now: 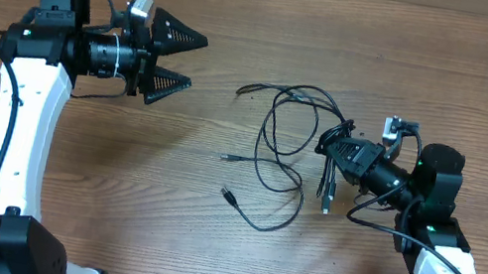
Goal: Untangle cables
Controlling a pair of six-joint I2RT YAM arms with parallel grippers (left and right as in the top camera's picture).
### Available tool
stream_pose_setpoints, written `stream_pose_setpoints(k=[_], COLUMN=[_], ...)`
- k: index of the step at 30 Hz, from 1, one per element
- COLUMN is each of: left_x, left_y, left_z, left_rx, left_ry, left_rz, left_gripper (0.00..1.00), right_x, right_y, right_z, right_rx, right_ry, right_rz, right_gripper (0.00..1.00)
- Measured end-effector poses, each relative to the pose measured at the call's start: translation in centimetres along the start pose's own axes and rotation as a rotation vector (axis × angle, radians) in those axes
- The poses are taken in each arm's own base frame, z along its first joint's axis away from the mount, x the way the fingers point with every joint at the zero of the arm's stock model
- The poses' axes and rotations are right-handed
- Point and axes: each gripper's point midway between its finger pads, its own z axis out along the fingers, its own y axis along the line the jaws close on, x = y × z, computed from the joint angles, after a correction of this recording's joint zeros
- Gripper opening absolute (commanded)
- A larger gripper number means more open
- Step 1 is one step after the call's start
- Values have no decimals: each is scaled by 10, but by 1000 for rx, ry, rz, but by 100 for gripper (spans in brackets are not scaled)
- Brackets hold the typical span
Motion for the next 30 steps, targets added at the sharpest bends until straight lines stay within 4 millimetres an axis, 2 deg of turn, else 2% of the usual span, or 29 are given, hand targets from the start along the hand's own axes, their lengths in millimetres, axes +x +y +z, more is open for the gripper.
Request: stream_pose_setpoints(k=[6,10,16,23,30], left_x=[7,16,37,62,62], left_y=[4,3,-3,-6,17], left_z=[3,12,35,61,83], left_rx=[-18,-18,2,28,-144], left_ry=[20,55,137,225,261], left_rz=[135,287,596,902,1172], left_gripper=[100,100,100,100,100], right_x=[2,6,15,25,52], right_y=[36,52,55,43,49], right_z=[-3,-6,-8,-6,4], right_rx=[-152,-220,-243,-204,-218], right_ry=[39,70,121,168,260], right_rz=[-102,-158,-156,-76,-97], right_gripper=[4,4,4,4,4])
